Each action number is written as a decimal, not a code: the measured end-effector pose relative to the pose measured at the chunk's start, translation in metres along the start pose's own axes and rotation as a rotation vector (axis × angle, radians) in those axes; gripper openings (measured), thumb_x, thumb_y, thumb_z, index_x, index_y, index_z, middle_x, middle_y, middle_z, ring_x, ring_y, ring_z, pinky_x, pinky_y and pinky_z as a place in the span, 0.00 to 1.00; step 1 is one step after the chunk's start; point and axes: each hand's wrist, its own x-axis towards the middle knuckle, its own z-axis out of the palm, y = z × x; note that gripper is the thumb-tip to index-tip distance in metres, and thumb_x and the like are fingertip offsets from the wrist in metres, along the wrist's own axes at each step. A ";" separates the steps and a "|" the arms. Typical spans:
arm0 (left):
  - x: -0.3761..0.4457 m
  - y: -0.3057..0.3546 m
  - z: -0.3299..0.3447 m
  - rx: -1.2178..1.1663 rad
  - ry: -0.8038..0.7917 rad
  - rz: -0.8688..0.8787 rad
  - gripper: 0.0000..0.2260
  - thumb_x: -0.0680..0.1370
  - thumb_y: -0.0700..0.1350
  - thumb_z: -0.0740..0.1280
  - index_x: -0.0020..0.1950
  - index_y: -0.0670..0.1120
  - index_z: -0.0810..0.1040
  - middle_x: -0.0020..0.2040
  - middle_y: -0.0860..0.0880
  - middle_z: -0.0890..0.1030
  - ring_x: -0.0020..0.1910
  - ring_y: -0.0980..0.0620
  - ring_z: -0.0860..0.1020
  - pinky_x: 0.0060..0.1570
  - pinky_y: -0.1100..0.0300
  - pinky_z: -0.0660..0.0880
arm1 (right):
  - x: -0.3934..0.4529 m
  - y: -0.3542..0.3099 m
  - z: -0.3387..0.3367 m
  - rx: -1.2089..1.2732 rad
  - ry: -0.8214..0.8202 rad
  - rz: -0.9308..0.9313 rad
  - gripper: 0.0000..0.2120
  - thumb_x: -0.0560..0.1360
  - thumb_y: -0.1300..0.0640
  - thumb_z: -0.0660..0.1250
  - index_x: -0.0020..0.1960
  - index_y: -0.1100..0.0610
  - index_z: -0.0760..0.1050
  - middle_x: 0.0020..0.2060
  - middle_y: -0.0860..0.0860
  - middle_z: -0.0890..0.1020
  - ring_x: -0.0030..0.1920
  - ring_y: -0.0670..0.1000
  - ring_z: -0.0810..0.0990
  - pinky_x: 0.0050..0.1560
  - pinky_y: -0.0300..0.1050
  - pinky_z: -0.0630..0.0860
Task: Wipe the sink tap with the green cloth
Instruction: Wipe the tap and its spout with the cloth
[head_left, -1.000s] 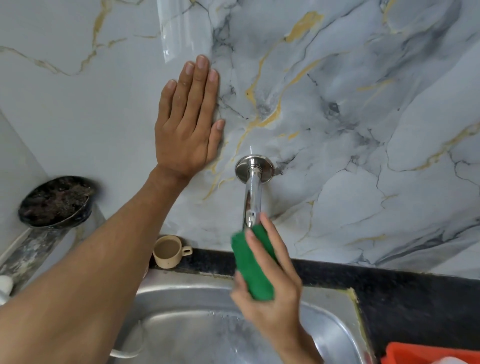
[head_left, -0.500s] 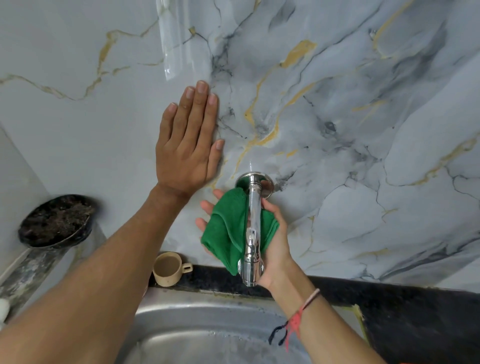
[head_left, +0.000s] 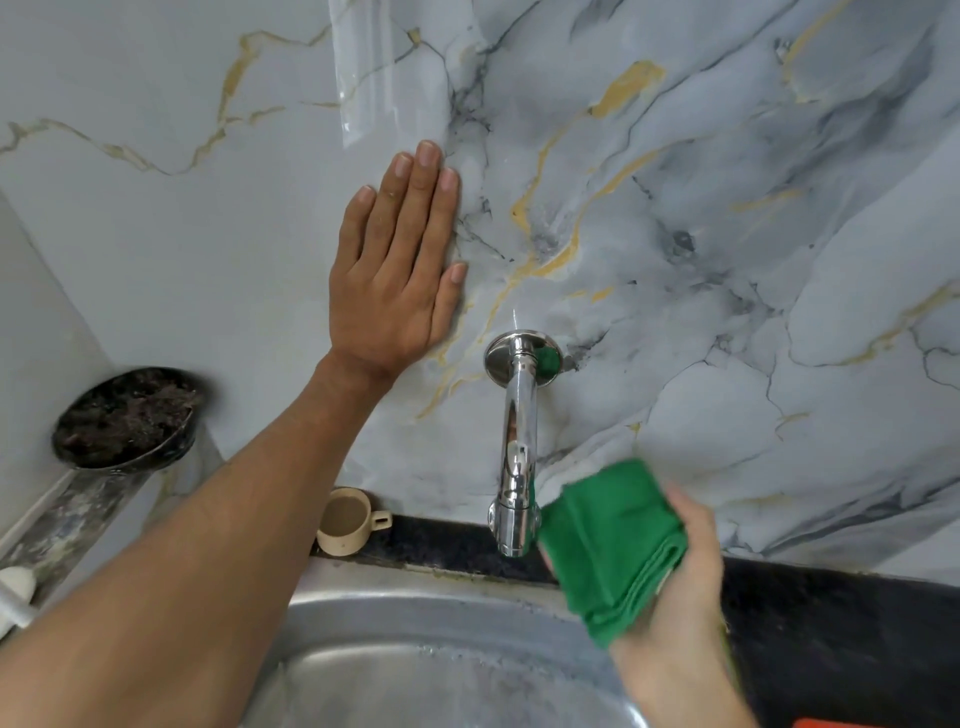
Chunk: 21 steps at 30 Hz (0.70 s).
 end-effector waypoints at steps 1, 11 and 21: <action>0.000 0.000 -0.001 0.006 -0.003 0.001 0.29 0.84 0.50 0.50 0.84 0.42 0.54 0.80 0.39 0.68 0.84 0.48 0.51 0.85 0.52 0.48 | -0.001 -0.014 0.014 -0.082 -0.037 -0.138 0.18 0.71 0.38 0.69 0.52 0.48 0.86 0.51 0.56 0.87 0.53 0.57 0.87 0.46 0.54 0.87; -0.001 -0.001 0.001 0.019 -0.027 0.017 0.29 0.84 0.51 0.50 0.84 0.43 0.54 0.80 0.39 0.68 0.82 0.42 0.61 0.86 0.52 0.47 | 0.000 0.026 0.075 -1.657 -0.048 -1.140 0.28 0.74 0.37 0.67 0.69 0.49 0.76 0.75 0.56 0.71 0.76 0.60 0.67 0.61 0.56 0.82; 0.013 0.016 -0.042 0.001 -0.279 -0.079 0.27 0.86 0.48 0.53 0.84 0.40 0.55 0.83 0.38 0.62 0.83 0.41 0.60 0.83 0.44 0.62 | -0.030 0.047 -0.005 -1.812 -0.429 -1.247 0.40 0.67 0.68 0.75 0.77 0.53 0.68 0.80 0.60 0.64 0.79 0.66 0.62 0.64 0.57 0.81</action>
